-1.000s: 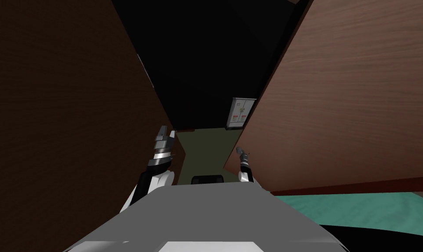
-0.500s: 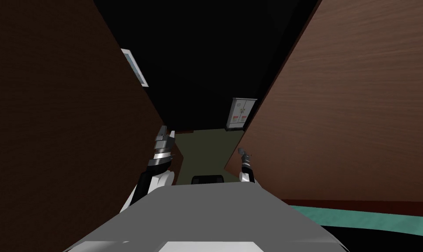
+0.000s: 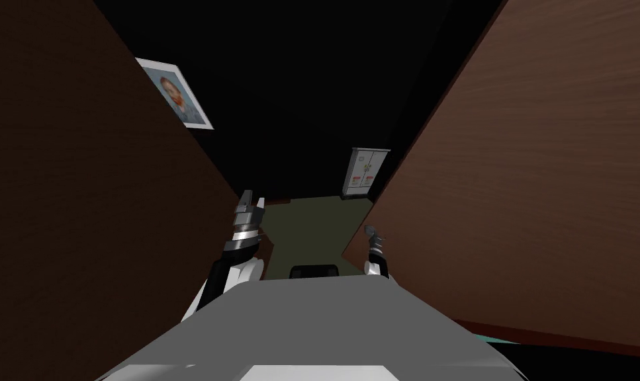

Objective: Push the door open

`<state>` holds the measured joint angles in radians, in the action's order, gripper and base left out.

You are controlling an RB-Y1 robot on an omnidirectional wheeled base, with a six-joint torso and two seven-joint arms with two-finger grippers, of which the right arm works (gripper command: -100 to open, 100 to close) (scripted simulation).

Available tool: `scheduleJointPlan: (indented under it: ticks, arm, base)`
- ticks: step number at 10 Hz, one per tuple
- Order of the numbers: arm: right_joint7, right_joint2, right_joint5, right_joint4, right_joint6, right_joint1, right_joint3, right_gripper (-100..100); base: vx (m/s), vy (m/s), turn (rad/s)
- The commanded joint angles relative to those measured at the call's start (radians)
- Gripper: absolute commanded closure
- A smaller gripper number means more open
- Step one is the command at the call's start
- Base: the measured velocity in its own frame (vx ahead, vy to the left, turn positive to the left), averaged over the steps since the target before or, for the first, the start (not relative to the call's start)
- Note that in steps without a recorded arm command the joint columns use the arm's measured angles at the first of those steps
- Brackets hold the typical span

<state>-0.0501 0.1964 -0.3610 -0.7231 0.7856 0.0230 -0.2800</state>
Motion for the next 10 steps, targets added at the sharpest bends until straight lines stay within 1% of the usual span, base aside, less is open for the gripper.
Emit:
scheduleJointPlan:
  ticks: [1, 4, 5, 6, 10]
  arm:
    - [-0.014, 0.008, -0.019, 0.014, 0.009, -0.003, -0.032, 100]
    - [-0.027, 0.011, -0.041, 0.019, 0.012, 0.001, -0.066, 100]
    - [-0.027, 0.011, -0.041, 0.019, 0.012, 0.001, -0.066, 100]
    - [-0.033, 0.012, -0.051, 0.021, 0.013, 0.003, -0.082, 100]
    - [-0.049, 0.014, -0.078, 0.028, 0.016, 0.009, -0.122, 100]
  base:
    - [0.232, -0.016, -0.067]
    - [0.207, -0.029, -0.046]
    - [0.148, -0.035, -0.011]
    - [0.142, 0.001, -0.048]
    - [0.21, -0.012, -0.052]
